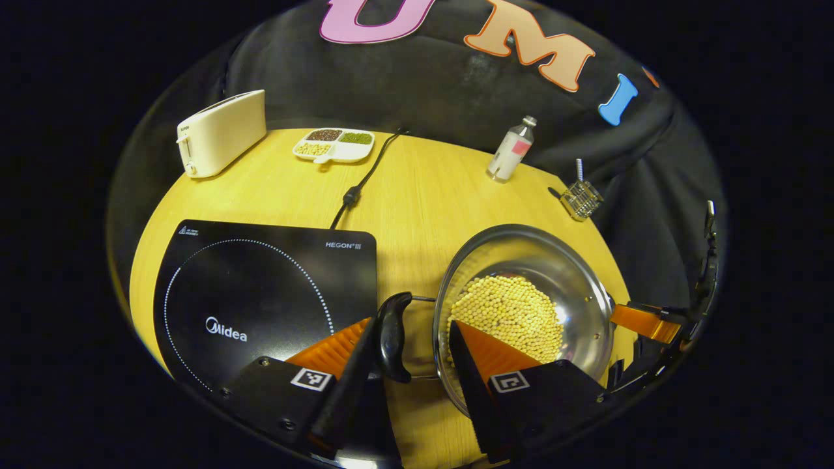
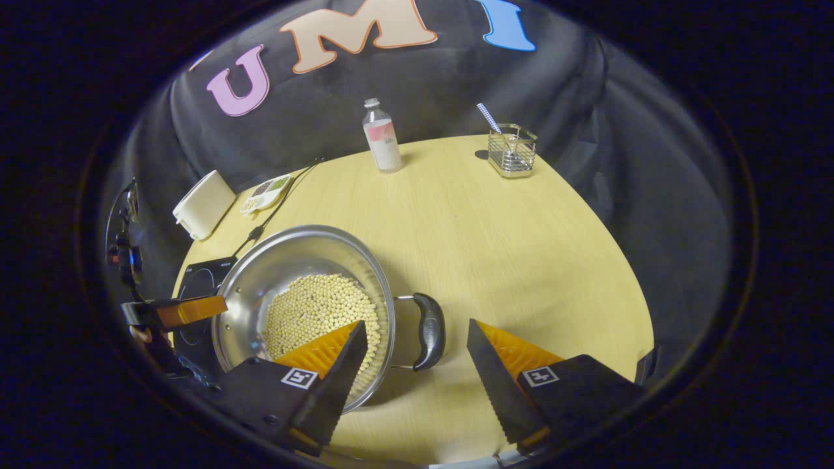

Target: First push the handle of the pot to place it horizontally, then grasp the pot with both hands and set it on the induction cooktop.

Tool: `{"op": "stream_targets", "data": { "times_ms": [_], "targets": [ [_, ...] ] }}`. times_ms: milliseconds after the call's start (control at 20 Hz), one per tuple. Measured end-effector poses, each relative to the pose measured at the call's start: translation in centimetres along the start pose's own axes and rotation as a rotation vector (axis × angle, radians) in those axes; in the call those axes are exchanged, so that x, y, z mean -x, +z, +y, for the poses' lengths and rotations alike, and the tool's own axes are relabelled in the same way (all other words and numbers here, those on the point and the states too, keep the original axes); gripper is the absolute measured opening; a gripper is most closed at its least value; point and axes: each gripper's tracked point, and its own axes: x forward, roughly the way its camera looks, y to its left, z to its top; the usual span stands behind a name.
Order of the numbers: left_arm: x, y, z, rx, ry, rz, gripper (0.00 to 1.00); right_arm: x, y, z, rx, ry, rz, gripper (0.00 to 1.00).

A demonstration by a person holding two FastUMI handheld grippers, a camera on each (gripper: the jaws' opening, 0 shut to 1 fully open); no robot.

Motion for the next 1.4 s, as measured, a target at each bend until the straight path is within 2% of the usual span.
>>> {"op": "stream_targets", "data": {
  "times_ms": [50, 150, 200, 250, 300, 700, 850, 900, 950, 1100, 1200, 1250, 1300, 1350, 1400],
  "targets": [
    [-0.2, -0.1, 0.2, 0.007, 0.013, 0.001, 0.7, -0.2, -0.1, 0.0, 0.001, -0.002, 0.004, 0.98],
    [-0.1, -0.1, 0.0, 0.007, 0.017, -0.007, 0.69, -0.6, -0.2, 0.0, 0.004, -0.002, 0.014, 0.98],
    [0.0, -0.1, 0.1, 0.005, 0.018, -0.004, 0.65, -0.7, -0.4, 0.1, 0.006, 0.0, 0.021, 0.95],
    [-0.1, -0.1, 0.1, 0.002, 0.019, -0.004, 0.68, -1.0, -0.6, 0.1, 0.008, -0.003, 0.029, 0.95],
    [0.0, -0.1, 0.1, 0.0, 0.021, 0.0, 0.64, -1.2, -0.7, 0.1, 0.014, -0.005, 0.035, 0.95],
    [0.0, -0.2, 0.2, 0.013, 0.033, -0.001, 0.63, -2.5, -1.9, 0.1, 0.029, 0.004, 0.095, 0.94],
    [0.1, -0.2, 0.2, 0.015, 0.04, -0.004, 0.63, -2.8, -2.3, 0.3, 0.013, 0.03, 0.125, 0.77],
    [0.1, -0.2, 0.2, 0.014, 0.041, -0.003, 0.63, -2.9, -2.4, 0.6, 0.003, 0.041, 0.134, 0.76],
    [0.1, -0.2, 0.2, 0.013, 0.042, -0.003, 0.63, -3.0, -2.4, 0.5, -0.001, 0.042, 0.136, 0.65],
    [0.2, -0.2, 0.2, 0.015, 0.055, -0.011, 0.63, -3.1, -2.5, 0.6, -0.043, 0.044, 0.153, 0.57],
    [0.3, -0.3, 0.2, 0.007, 0.068, -0.009, 0.62, -3.2, -2.2, 0.7, -0.045, 0.048, 0.142, 0.56],
    [0.3, -0.4, 0.2, 0.007, 0.073, -0.007, 0.62, -3.0, -2.2, 0.7, -0.039, 0.046, 0.14, 0.45],
    [0.4, -0.4, 0.2, 0.012, 0.078, -0.004, 0.65, -3.0, -2.2, 0.7, -0.032, 0.046, 0.139, 0.45],
    [0.4, -0.6, 0.2, 0.019, 0.084, -0.001, 0.62, -3.0, -2.1, 0.7, -0.029, 0.046, 0.135, 0.46],
    [0.4, -0.7, 0.1, 0.025, 0.088, 0.001, 0.65, -3.0, -1.9, 0.7, -0.028, 0.046, 0.129, 0.51]
  ]
}}
